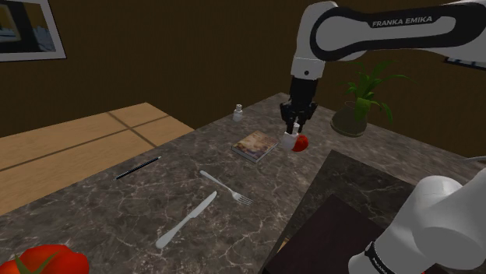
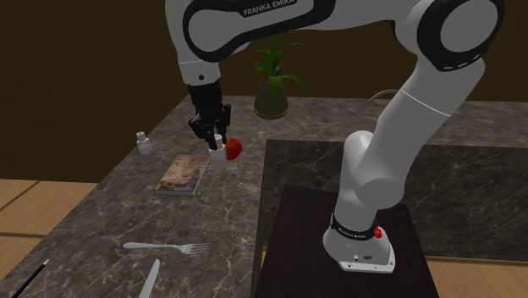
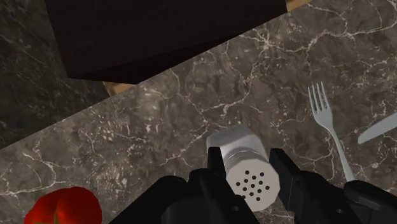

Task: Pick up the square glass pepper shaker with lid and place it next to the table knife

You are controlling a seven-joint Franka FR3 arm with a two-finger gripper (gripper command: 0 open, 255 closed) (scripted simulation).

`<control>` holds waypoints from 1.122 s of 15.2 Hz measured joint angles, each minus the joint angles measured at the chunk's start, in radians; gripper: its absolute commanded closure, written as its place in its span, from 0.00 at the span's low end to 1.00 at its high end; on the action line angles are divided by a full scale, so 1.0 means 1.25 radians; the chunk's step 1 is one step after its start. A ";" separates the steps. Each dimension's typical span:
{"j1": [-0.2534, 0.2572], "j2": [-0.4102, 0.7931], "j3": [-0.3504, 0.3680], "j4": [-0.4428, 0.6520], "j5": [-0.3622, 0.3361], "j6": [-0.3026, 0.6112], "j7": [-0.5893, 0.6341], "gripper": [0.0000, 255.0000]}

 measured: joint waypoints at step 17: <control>0.131 0.131 0.218 0.133 0.091 0.028 0.321 1.00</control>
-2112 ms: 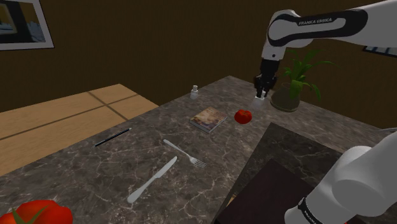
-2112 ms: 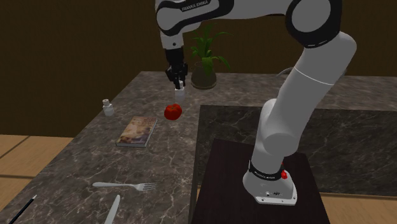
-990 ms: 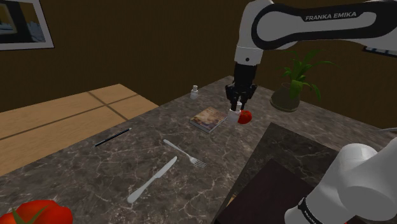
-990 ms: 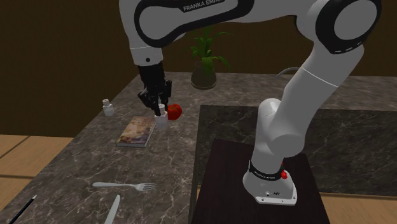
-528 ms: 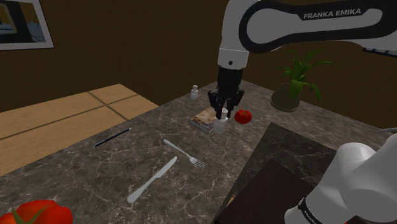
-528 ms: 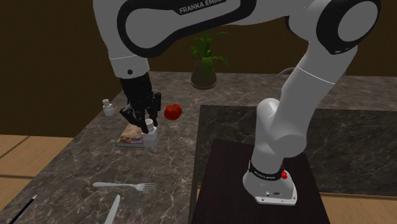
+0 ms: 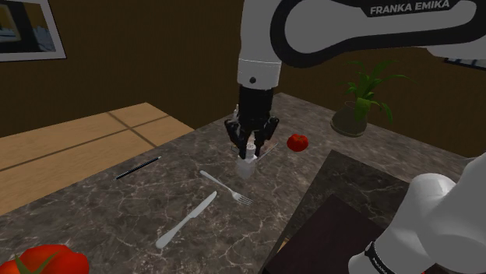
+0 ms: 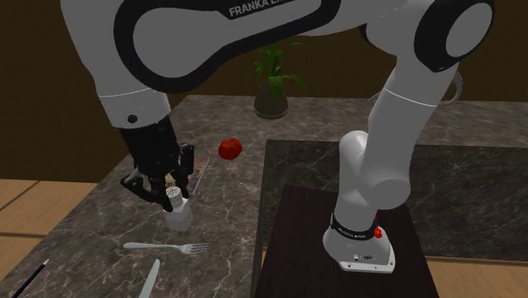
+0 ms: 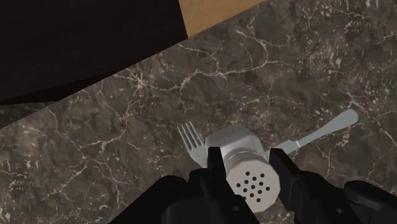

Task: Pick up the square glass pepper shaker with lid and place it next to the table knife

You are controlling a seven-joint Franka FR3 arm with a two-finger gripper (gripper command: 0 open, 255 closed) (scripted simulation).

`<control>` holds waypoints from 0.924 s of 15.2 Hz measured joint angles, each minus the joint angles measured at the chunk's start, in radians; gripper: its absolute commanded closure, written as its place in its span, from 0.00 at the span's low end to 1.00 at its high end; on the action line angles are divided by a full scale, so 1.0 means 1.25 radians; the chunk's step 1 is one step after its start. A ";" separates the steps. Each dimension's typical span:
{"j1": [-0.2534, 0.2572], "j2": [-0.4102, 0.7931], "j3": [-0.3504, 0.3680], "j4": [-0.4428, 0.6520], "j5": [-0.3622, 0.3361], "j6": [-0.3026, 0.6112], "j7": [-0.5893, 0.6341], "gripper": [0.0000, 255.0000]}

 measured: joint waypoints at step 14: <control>0.121 0.290 0.139 0.315 -0.067 -0.007 0.279 1.00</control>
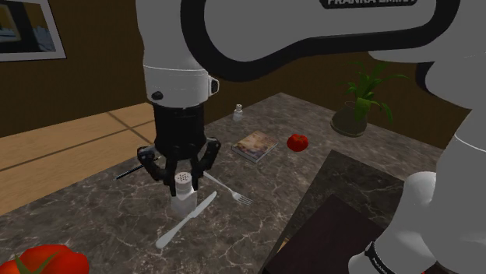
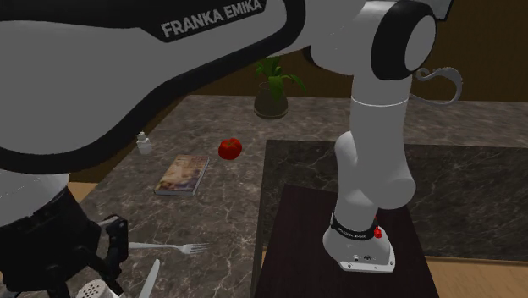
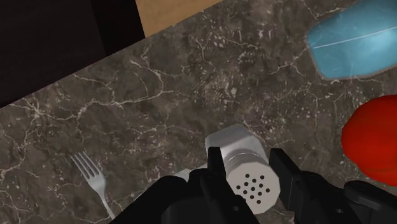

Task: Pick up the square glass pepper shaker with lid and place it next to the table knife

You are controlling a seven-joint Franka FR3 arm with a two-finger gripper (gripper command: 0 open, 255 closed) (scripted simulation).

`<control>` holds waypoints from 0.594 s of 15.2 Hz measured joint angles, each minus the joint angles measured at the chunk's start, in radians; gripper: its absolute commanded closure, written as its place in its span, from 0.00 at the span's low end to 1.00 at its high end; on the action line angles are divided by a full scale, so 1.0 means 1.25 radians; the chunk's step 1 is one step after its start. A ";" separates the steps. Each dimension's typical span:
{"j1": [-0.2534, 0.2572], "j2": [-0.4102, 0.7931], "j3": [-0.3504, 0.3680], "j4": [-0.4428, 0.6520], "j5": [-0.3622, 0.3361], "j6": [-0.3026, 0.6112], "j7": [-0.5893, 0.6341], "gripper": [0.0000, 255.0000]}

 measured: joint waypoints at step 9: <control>0.057 0.118 0.020 0.096 -0.048 0.021 0.078 1.00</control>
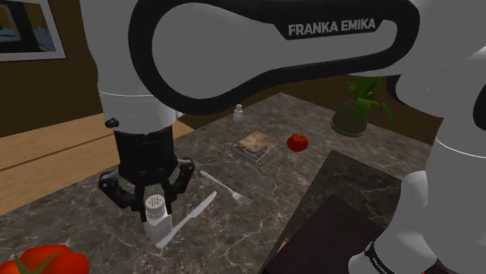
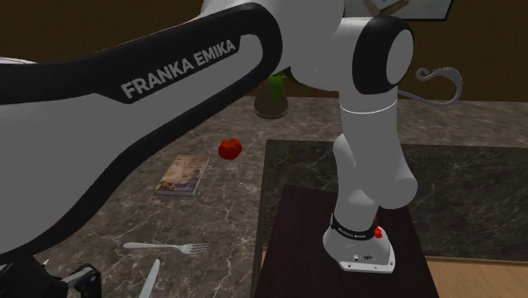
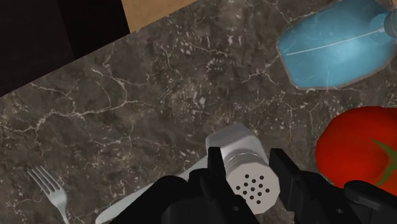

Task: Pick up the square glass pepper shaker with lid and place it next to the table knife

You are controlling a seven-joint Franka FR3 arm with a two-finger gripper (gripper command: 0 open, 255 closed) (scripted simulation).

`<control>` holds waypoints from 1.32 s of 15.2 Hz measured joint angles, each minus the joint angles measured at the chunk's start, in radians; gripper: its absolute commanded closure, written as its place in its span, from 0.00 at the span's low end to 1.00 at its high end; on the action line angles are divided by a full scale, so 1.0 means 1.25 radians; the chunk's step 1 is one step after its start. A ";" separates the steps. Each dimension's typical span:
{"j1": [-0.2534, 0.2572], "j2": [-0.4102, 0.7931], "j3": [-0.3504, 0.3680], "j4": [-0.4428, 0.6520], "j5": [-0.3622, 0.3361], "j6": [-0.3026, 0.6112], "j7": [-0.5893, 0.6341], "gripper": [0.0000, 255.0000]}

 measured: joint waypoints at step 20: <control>0.000 0.038 -0.008 -0.163 -0.014 0.197 -0.008 1.00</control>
